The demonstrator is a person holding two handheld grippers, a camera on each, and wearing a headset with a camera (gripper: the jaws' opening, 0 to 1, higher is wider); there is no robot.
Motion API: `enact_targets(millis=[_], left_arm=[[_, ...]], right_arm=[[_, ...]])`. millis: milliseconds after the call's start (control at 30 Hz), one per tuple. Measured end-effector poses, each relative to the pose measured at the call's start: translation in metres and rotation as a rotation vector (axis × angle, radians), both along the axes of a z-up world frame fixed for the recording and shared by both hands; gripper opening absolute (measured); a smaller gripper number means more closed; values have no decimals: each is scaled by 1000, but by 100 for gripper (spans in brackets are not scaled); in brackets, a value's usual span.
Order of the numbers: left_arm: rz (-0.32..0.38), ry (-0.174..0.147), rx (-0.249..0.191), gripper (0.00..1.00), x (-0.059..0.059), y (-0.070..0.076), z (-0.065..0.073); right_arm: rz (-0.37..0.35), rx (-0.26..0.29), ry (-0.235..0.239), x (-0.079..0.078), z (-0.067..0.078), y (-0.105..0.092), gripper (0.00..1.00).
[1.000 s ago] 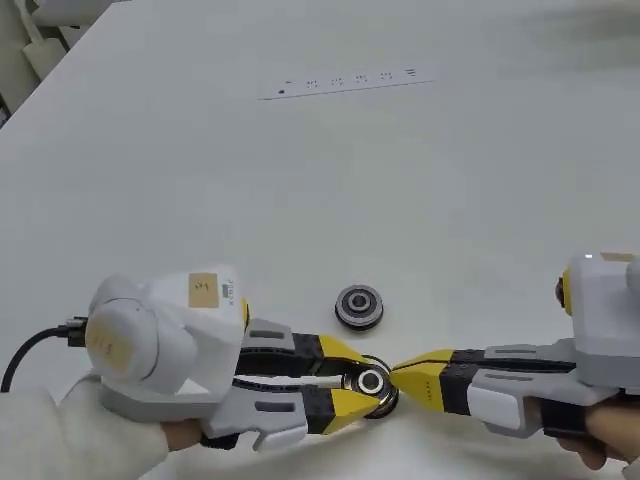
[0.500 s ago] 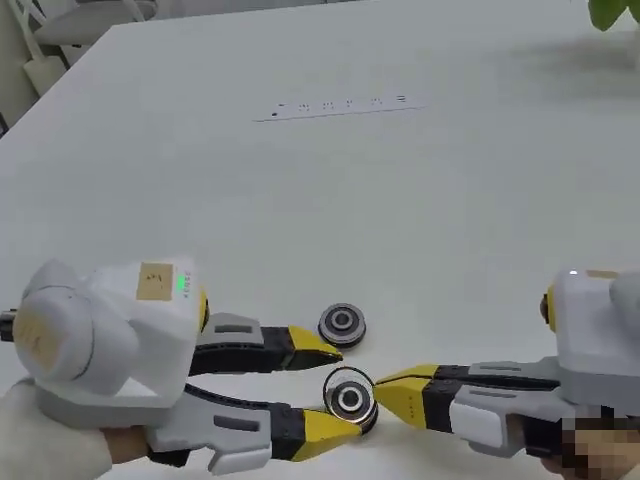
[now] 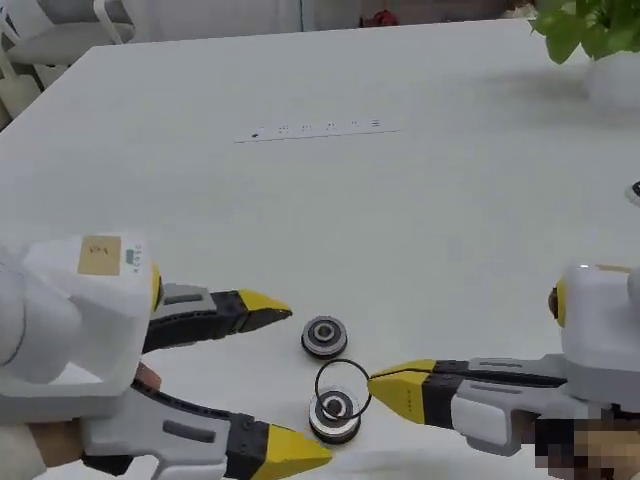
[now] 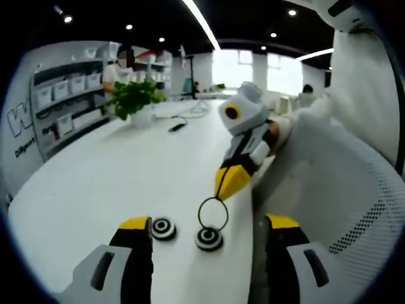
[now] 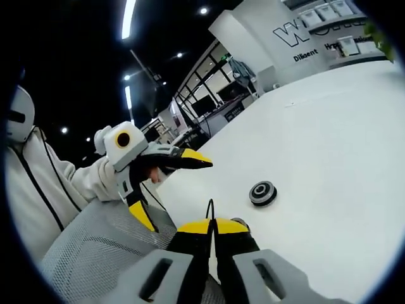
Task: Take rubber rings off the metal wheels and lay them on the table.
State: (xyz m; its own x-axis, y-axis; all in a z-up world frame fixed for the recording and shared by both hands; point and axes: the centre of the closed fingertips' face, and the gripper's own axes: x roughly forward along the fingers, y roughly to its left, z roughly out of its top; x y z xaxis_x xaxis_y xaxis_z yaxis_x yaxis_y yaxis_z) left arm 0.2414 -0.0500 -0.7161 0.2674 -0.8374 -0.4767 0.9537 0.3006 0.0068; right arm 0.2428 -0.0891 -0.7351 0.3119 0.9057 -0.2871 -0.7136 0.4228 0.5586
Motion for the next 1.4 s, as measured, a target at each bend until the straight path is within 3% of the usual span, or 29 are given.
enact_targets(millis=[133, 300, 667, 800, 1000, 1133, 1300, 1400], left_arm=[[22, 3, -31, 76, -2, 11, 15], [45, -27, -48, 80, -4, 25, 32], [83, -53, -40, 89, -9, 55, 51], [88, -63, -16, 88, -12, 72, 52], [132, -56, -35, 89, -15, 98, 52], [146, -53, -34, 89, -19, 113, 49], [169, -39, -76, 91, -22, 123, 50], [171, -32, -73, 92, -25, 126, 44]], right_arm=[[-9, -1, -12, -2, 9, -1, 0], [-12, 11, -21, -7, 23, 0, 0], [-57, -18, -55, -14, 49, -8, 0], [-91, -9, -75, -16, 62, -9, 0], [-109, 15, -98, -23, 82, -2, 0], [-133, -22, -112, -19, 83, -1, 0], [-143, -38, -132, -18, 90, 4, 0], [-158, -94, -139, -15, 82, 2, 0]])
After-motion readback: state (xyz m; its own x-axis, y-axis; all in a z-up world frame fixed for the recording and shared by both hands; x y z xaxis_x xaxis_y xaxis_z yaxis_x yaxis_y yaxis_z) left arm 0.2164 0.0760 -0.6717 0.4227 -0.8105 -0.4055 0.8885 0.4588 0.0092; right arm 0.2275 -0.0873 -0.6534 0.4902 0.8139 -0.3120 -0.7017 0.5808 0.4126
